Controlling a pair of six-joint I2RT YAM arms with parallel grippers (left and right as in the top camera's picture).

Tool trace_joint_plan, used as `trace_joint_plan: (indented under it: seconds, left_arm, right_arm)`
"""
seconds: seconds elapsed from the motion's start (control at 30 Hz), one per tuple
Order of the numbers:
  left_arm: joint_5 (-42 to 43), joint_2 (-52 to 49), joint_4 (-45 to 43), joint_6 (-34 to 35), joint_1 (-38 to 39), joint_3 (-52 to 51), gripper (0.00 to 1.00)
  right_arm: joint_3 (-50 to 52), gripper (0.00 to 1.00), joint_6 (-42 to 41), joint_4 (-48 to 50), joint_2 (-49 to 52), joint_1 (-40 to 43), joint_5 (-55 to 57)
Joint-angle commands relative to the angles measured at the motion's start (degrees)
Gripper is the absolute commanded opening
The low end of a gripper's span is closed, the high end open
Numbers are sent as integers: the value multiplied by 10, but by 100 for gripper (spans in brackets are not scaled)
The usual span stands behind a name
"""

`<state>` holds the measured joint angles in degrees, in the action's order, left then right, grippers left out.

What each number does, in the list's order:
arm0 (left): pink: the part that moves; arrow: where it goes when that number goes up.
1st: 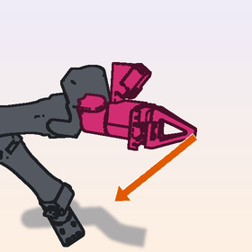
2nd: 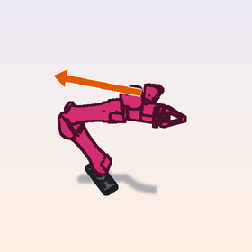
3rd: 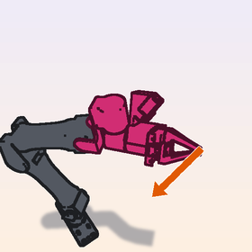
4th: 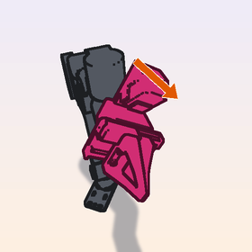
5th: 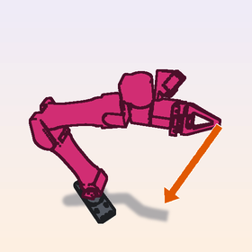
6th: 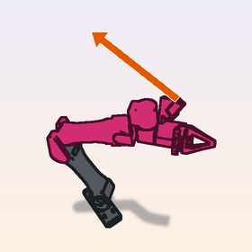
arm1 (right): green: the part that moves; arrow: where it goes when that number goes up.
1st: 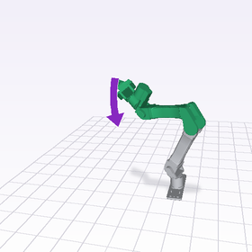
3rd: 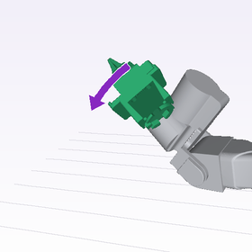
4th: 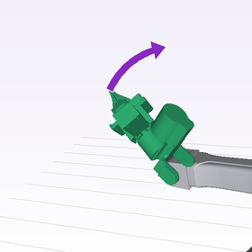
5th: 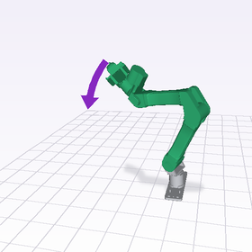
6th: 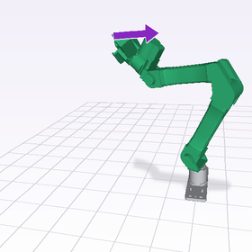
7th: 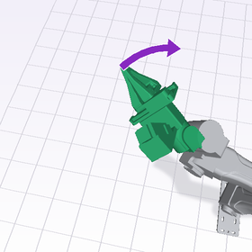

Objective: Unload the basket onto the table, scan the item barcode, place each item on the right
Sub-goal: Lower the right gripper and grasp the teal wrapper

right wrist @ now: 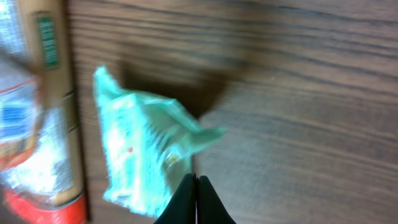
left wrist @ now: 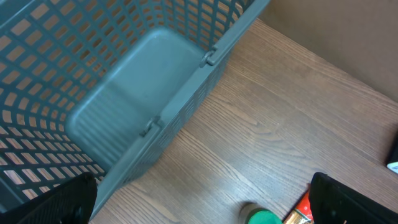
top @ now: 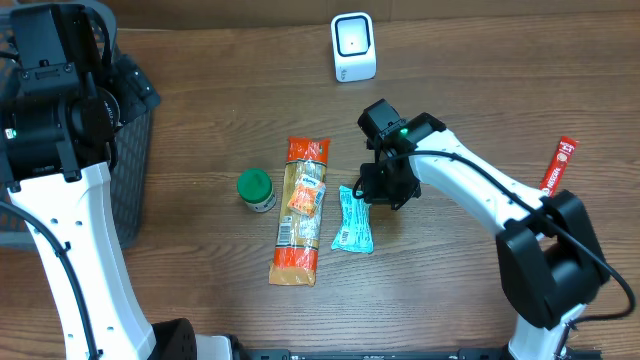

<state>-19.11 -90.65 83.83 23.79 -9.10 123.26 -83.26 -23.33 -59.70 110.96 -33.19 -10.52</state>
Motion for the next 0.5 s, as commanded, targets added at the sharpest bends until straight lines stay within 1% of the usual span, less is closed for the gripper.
trace_joint_plan:
  seconds: [0.0, 0.17, 0.37, 0.47]
  left_arm:
    - [-7, -4, -1, -5, -2, 6, 100]
    - [-7, -4, 0, -5, -2, 6, 100]
    - [-7, -4, 0, -5, -2, 6, 100]
    - [-7, -4, -1, -5, -2, 6, 99]
  right_arm:
    - [-2, 4, -5, -1, -25, -19, -21]
    - [40, 4, -21, 37, -24, -47, -26]
    - [119, 4, -89, 130, -24, -67, -26]
    - [158, 4, -99, 188, -24, -67, -43]
